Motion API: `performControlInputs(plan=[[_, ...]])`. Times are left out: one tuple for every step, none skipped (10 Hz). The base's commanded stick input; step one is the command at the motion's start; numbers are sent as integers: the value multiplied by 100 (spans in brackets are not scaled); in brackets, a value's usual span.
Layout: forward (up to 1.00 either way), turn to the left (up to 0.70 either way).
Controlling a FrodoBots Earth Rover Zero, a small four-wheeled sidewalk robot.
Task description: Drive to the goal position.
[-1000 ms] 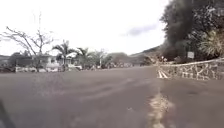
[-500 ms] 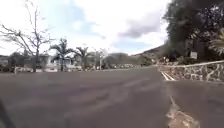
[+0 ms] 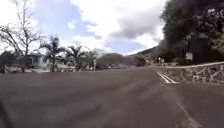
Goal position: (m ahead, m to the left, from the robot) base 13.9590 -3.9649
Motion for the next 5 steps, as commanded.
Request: performControlInputs(plan=[[100, 0], [100, 0], [100, -13], [100, -25], [100, -37]])
